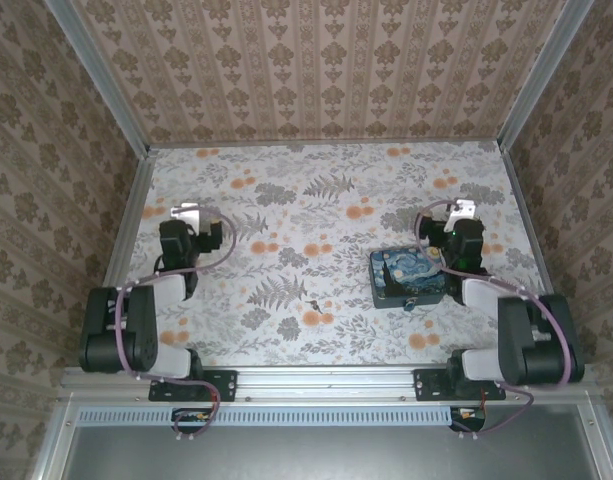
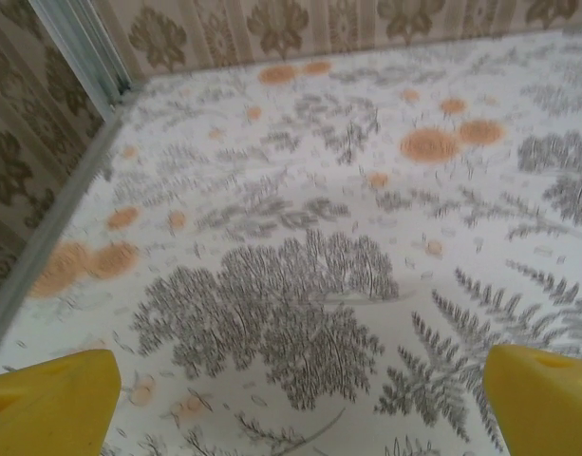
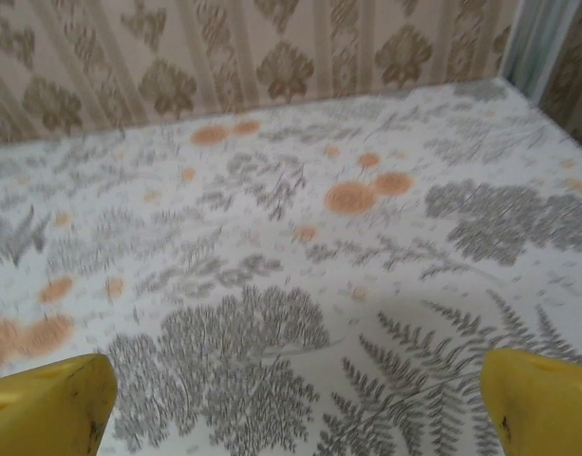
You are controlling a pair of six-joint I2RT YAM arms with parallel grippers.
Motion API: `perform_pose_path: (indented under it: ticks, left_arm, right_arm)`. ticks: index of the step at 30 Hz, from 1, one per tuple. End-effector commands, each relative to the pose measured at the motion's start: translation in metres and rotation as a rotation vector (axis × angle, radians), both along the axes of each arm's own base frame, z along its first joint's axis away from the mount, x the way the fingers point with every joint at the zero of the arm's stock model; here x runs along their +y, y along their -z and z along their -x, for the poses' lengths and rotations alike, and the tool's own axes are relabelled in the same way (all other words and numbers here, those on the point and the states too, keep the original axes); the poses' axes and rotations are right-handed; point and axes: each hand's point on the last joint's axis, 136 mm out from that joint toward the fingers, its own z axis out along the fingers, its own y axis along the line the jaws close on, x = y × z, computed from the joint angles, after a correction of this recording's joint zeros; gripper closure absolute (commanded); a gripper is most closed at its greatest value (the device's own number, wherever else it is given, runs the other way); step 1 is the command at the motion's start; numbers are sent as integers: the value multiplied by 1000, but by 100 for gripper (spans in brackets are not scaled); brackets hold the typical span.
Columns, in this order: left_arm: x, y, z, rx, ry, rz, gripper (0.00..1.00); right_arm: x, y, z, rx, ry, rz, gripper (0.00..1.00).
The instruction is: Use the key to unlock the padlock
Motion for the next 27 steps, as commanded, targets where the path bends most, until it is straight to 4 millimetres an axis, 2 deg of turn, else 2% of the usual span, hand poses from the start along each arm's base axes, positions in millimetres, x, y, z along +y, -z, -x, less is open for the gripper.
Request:
perform_pose_path:
  ticks: [1,2,4,7,10,13,18,22,27]
  left_arm:
    - [2,-25,1,38,-47,5,0]
    - [1,-32,2,55,-57,20,0]
    - [-3,-47,6,90,-75,60,0]
    - [-15,-68,14,122,-83,136,0]
    - [-41,-86,22,156,-26,211,0]
    - [-76,-94,34,225,72,273,0]
    - [-130,-90,59,296,205,336,0]
    - [-164,-81,79,359,279,359,0]
    - [-193,-75,99,405,317,336,0]
  right_arm:
    - [-21,-24,11,-9,165,-141,0]
    - [-24,-28,17,-24,187,-199,0]
    - [-18,-38,22,-36,134,-279,0]
    - [-13,-40,38,17,127,-362,2]
    - [-9,-26,62,171,181,-442,6]
    - [-6,-11,90,323,245,-510,8]
    - [0,16,125,500,302,-554,7]
    - [6,35,140,592,299,-559,7]
    - [21,55,153,623,259,-627,8]
